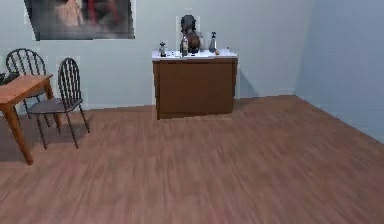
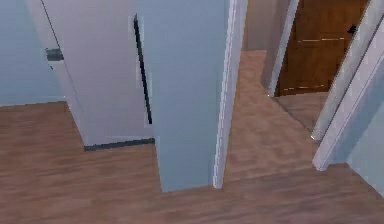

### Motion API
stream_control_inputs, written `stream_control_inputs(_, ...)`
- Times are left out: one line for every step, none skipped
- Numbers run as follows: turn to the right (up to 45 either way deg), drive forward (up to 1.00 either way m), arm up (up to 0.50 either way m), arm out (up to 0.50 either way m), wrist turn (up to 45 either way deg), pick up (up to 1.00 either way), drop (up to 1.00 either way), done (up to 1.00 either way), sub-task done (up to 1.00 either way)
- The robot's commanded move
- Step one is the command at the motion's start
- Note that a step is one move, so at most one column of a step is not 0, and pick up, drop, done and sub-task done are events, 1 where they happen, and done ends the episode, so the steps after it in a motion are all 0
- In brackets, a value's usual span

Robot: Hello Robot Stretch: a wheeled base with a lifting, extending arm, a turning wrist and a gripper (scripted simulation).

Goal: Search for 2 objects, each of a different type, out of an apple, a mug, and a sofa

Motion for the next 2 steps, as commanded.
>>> stream_control_inputs(0.0, 1.0, 0.0, 0.0, 0.0, 0.0, 0.0, 0.0, 0.0)
stream_control_inputs(0.0, 1.0, 0.0, 0.0, 0.0, 0.0, 0.0, 0.0, 0.0)
